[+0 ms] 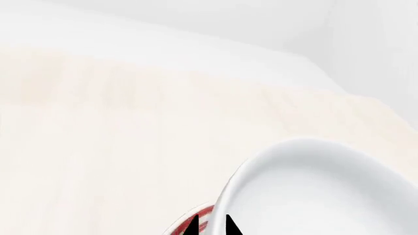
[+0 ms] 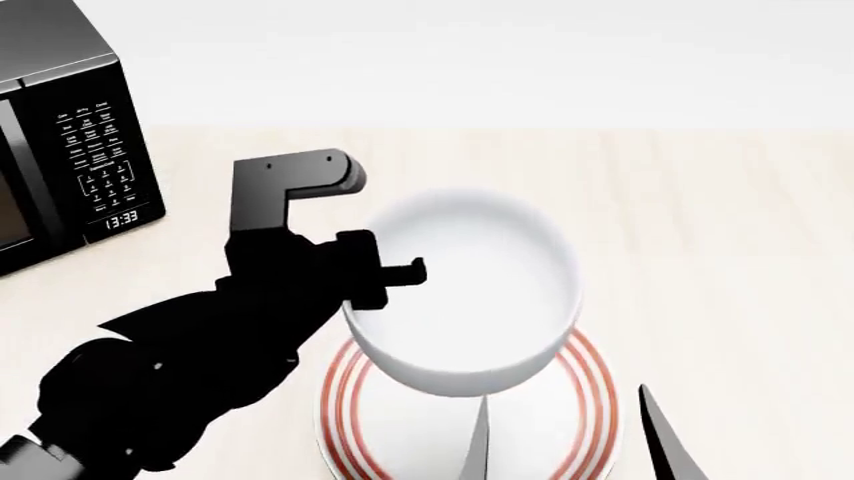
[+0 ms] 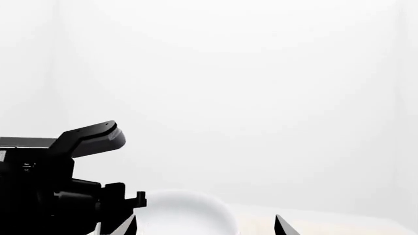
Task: Pick up the white bowl and put it on the plate.
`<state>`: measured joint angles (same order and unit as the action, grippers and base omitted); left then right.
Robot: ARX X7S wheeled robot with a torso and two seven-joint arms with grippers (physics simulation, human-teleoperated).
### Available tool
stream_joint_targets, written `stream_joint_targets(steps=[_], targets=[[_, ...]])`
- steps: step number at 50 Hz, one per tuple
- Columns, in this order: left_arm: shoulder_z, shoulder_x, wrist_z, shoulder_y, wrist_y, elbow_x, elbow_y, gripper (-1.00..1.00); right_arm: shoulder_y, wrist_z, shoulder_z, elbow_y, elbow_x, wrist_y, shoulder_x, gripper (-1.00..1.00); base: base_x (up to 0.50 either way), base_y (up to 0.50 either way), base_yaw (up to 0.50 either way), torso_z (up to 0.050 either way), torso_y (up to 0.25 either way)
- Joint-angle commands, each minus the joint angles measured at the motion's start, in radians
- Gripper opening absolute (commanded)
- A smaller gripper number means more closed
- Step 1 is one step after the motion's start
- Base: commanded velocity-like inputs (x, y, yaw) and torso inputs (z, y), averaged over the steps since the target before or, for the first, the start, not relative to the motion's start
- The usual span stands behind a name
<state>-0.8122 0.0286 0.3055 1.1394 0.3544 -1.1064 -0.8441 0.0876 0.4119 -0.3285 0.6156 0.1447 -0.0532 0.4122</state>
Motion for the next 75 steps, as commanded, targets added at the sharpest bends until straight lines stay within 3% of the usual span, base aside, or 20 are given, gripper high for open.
stream_joint_targets(steps=[1, 11, 27, 75], targets=[[-0.291, -0.028, -0.034, 0.067, -0.244, -0.302, -0.144, -1.0, -0.003, -0.021, 0.021, -0.018, -0.018, 0.009, -0.016, 1.0, 0.0, 0.0, 0.0, 0.0, 0.0], [-0.528, -0.028, -0.052, 0.091, -0.344, -0.53, -0.179, -1.0, -0.003, -0.021, 0.017, -0.021, -0.017, 0.013, -0.014, 1.0, 0.0, 0.0, 0.0, 0.0, 0.001], [-0.724, -0.028, -0.086, 0.092, -0.423, -0.727, -0.193, -1.0, -0.003, -0.018, 0.015, -0.027, -0.016, 0.019, -0.01, 1.0, 0.0, 0.0, 0.0, 0.0, 0.0], [-0.787, -0.028, -0.121, 0.058, -0.426, -0.786, -0.171, -1.0, -0.005, -0.007, 0.013, -0.024, -0.004, 0.019, 0.002, 1.0, 0.0, 0.0, 0.0, 0.0, 0.001]])
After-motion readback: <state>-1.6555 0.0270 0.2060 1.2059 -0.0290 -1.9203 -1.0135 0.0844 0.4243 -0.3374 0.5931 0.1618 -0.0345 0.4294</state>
